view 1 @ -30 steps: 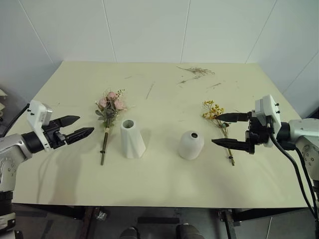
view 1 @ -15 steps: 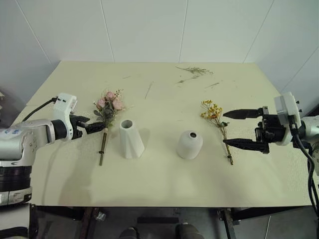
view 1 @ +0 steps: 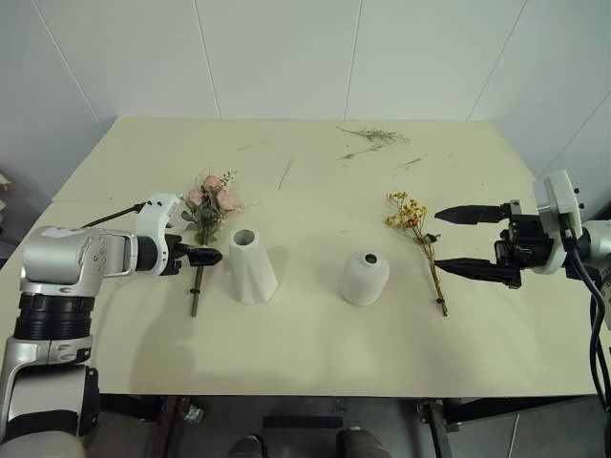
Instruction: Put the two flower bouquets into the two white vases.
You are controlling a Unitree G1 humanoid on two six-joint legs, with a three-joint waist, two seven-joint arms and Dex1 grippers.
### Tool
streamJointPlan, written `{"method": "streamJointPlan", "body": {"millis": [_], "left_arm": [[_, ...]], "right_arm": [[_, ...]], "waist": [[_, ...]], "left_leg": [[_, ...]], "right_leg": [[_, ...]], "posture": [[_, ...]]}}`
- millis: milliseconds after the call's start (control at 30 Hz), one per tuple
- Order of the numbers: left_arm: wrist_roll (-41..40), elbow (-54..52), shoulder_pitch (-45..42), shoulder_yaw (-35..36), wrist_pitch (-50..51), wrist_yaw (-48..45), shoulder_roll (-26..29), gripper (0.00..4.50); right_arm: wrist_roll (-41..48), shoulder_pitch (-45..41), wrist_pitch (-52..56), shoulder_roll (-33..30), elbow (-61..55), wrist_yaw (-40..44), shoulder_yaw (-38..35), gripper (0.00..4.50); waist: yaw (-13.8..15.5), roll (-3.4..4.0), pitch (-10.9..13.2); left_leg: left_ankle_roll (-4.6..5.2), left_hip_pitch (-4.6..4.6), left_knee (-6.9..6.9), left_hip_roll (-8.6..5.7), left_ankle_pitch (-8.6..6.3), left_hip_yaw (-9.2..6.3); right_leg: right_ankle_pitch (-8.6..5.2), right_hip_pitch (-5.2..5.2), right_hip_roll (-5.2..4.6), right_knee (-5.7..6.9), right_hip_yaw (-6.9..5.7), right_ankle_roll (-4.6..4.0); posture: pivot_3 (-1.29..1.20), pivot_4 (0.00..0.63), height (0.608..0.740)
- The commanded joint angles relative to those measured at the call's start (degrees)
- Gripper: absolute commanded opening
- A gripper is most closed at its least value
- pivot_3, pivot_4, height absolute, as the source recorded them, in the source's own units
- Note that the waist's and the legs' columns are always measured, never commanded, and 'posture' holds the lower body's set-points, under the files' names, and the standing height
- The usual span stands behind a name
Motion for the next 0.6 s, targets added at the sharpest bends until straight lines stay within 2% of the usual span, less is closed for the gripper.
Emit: {"method": "streamJointPlan", "body": {"millis": [33, 267, 367, 600], "left_arm": [[2.5, 3.0, -2.6, 0.6, -0.5, 2.0, -0.7, 4.50], [6.0, 8.8, -5.1, 0.1, -5.4, 4.0, -3.8, 4.50], [6.6, 9.9, -5.5, 0.4, -6.5, 4.2, -5.0, 3.88], [6.5, 8.4, -5.2, -0.1, -4.9, 2.6, -4.9, 1.73]], "right_arm": [[0.4, -0.5, -0.7, -0.6, -1.6, -0.7, -1.7, 4.45], [-0.5, 0.0, -0.5, -0.9, -2.5, -2.2, -1.6, 4.45], [-0.6, 0.2, -0.1, -1.1, -3.0, -2.6, -1.6, 4.50], [-1.6, -0.1, 0.3, -1.7, -2.9, -3.2, -1.4, 4.50]], "waist": [[-0.1, 0.00, 0.0], [0.4, -0.01, 0.0], [0.5, -0.01, 0.0], [0.8, -0.01, 0.0]], "left_leg": [[0.00, 0.00, 0.00, 0.00, 0.00, 0.00], [-0.02, -0.01, 0.09, -0.01, 0.01, 0.00], [-0.02, -0.01, 0.10, -0.02, 0.01, 0.00], [-0.03, -0.01, 0.19, -0.01, 0.01, 0.00]], "right_leg": [[0.00, 0.00, 0.00, 0.00, 0.00, 0.00], [0.01, 0.00, -0.01, 0.04, 0.00, 0.02], [0.01, 0.00, -0.01, 0.07, 0.00, 0.02], [0.01, 0.00, 0.00, 0.15, 0.00, 0.02]], "posture": [[0.00, 0.150, 0.740], [0.00, 0.150, 0.740], [0.00, 0.150, 0.740], [0.00, 0.150, 0.740]]}}
